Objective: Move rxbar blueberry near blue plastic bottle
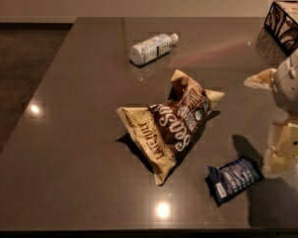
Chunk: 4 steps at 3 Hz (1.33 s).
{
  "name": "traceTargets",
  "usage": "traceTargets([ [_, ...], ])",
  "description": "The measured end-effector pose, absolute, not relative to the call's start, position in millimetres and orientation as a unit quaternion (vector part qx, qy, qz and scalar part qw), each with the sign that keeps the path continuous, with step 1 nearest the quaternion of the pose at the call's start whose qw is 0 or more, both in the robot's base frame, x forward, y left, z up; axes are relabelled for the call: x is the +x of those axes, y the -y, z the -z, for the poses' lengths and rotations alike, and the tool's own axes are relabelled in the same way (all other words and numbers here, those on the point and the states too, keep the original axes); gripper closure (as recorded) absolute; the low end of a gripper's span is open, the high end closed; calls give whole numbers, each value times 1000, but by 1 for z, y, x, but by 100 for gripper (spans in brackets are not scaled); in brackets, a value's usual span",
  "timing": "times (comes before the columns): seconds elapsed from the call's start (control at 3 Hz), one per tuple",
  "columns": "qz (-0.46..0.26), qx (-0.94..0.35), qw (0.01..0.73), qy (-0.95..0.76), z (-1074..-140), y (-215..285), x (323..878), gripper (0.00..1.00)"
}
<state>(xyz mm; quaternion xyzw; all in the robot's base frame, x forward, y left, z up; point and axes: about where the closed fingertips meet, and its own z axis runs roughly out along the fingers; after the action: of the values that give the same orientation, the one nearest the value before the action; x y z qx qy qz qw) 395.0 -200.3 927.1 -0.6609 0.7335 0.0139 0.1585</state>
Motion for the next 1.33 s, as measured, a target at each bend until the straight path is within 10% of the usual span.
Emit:
traceTargets([
  [1.33,-56,-720,135,-679,-852,179,369,0],
])
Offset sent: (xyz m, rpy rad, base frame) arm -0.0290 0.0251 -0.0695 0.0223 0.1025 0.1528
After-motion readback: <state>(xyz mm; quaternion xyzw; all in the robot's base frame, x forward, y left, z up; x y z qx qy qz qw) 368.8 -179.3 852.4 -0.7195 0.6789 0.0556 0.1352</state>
